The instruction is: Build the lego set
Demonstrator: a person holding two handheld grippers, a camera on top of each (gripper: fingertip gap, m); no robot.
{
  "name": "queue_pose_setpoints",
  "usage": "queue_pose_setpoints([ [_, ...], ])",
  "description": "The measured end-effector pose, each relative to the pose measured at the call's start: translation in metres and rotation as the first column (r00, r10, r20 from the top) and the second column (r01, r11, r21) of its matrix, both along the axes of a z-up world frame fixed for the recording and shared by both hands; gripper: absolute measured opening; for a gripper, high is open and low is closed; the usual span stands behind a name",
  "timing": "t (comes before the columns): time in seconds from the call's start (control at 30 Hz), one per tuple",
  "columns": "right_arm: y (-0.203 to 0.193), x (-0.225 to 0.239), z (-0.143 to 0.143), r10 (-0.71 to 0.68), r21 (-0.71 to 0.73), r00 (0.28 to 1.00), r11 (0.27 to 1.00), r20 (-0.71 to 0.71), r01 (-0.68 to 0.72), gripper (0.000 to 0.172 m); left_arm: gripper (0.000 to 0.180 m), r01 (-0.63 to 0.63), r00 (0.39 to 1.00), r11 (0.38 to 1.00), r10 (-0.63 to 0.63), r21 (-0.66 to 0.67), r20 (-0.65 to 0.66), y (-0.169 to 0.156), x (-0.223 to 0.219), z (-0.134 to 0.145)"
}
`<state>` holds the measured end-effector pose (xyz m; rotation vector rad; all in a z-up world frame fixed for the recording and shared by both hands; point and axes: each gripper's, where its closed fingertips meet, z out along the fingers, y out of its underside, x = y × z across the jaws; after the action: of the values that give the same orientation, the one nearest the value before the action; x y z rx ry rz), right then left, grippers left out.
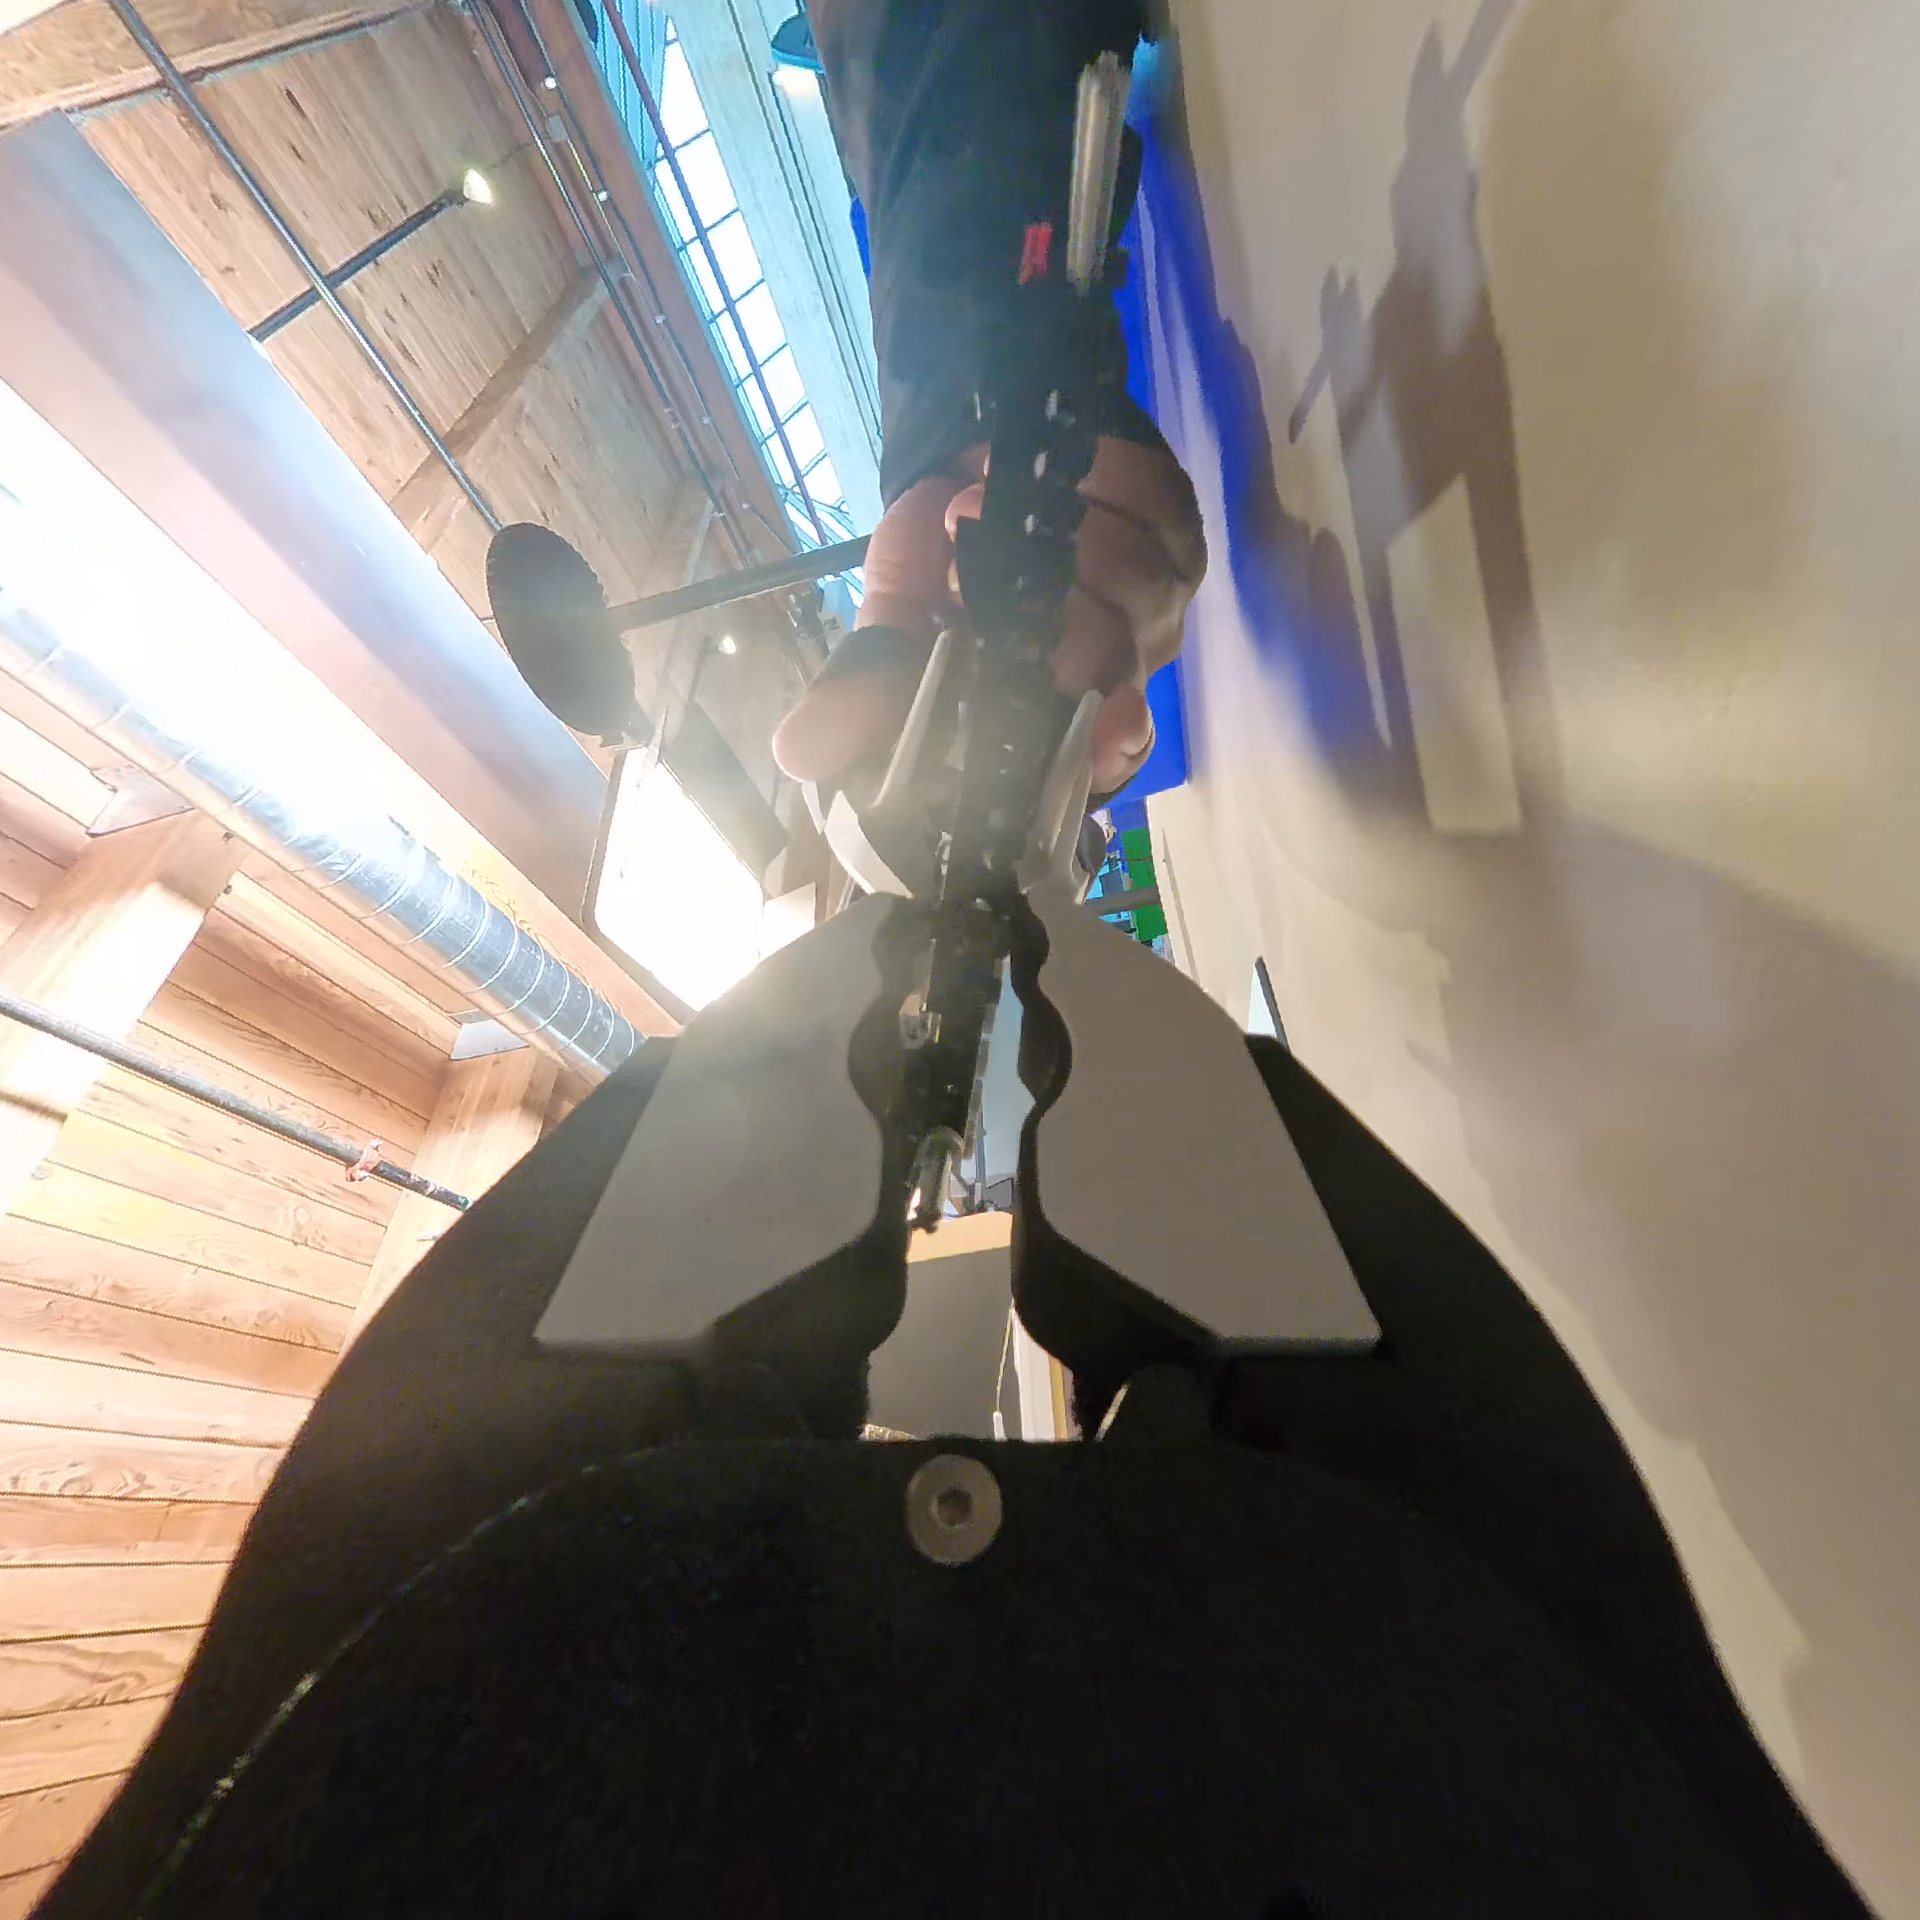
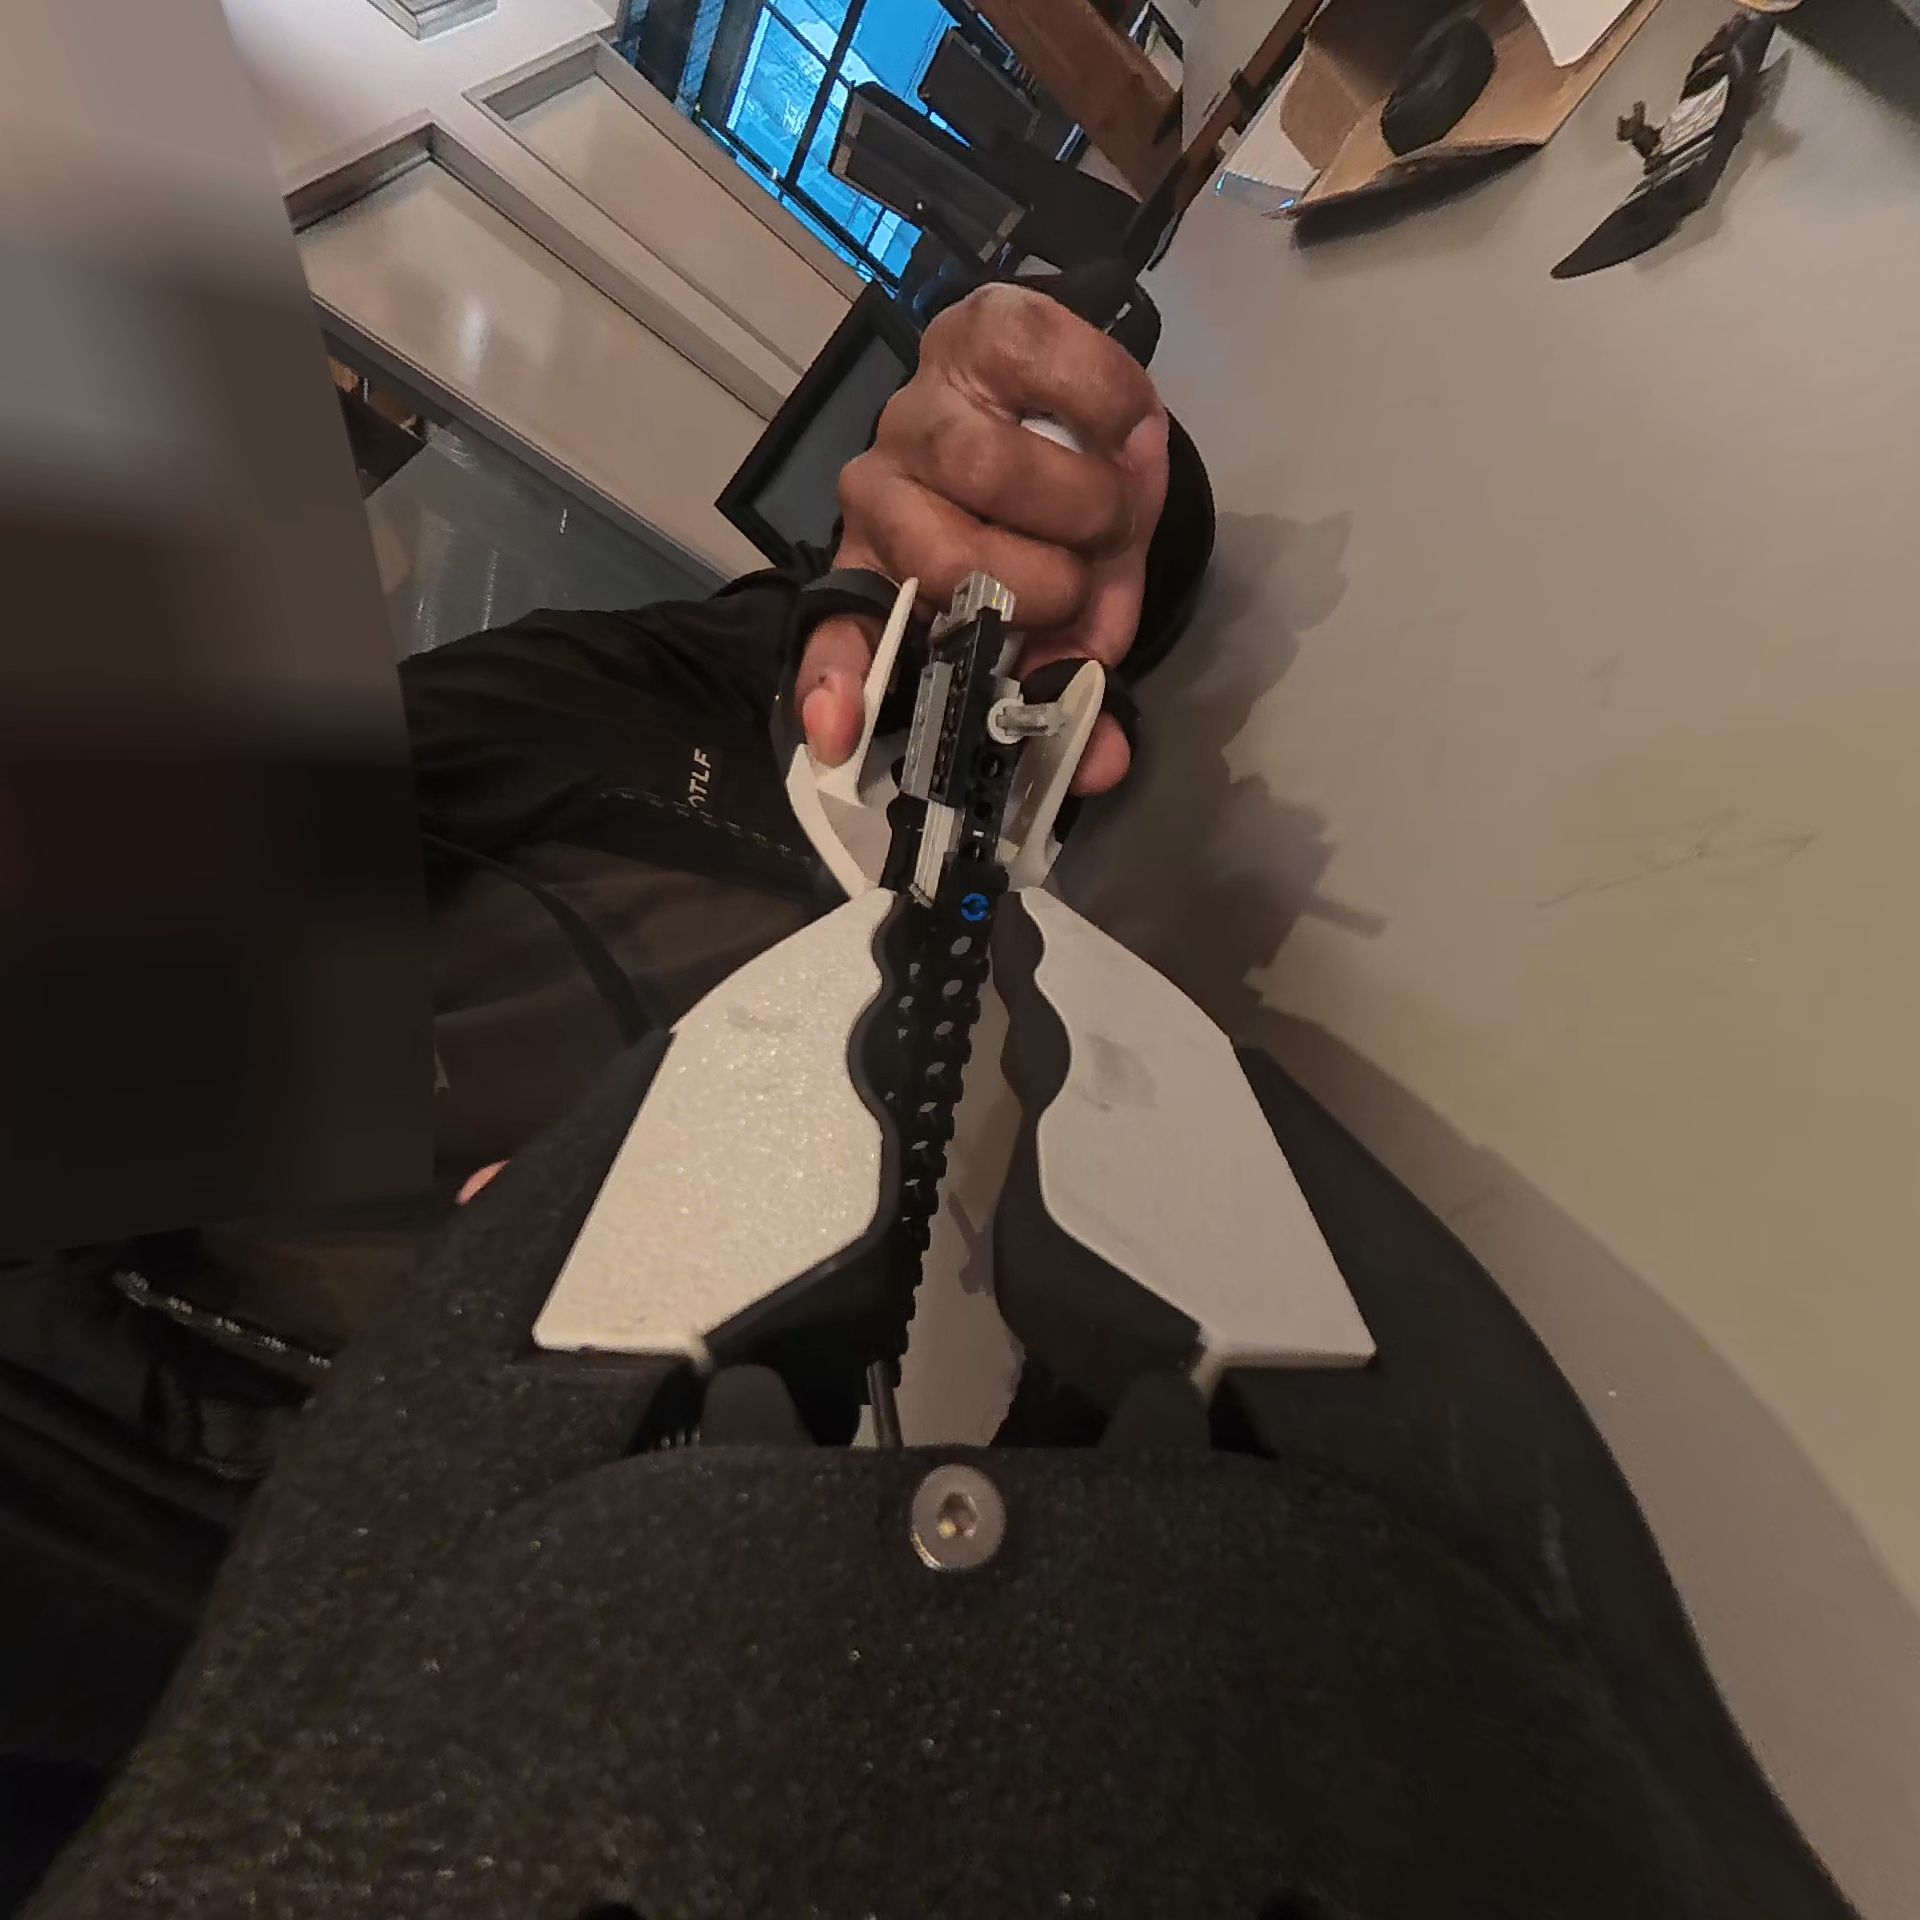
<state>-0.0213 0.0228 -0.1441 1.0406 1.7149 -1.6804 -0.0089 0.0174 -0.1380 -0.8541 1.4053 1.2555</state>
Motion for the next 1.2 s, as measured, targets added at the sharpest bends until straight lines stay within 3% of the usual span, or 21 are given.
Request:
queue_pose_setpoints([
  [0.63,-0.001,0.001,0.001,-0.023,0.033,0.999,0.999,-0.023,0.024,0.015,0.017,-0.005,1.000,1.000,0.005,0.026,-0.024,-0.002,0.001,0.002],
  [0.9,0.004,0.004,0.006,-0.017,-0.036,1.000,0.999,0.006,0.017,0.035,0.016,-0.008,1.000,0.999,0.008,0.051,0.012,-0.003,0.004,0.010],
  [1.1,-0.001,0.010,0.006,0.018,-0.059,1.000,0.998,0.017,-0.017,0.034,0.016,-0.004,1.000,0.999,0.003,0.049,0.002,-0.003,0.006,0.009],
  [1.2,-0.003,0.012,0.004,0.037,-0.047,0.999,0.998,0.019,-0.036,0.026,0.016,0.001,1.000,0.999,-0.001,0.051,0.004,-0.004,0.008,0.010],
])
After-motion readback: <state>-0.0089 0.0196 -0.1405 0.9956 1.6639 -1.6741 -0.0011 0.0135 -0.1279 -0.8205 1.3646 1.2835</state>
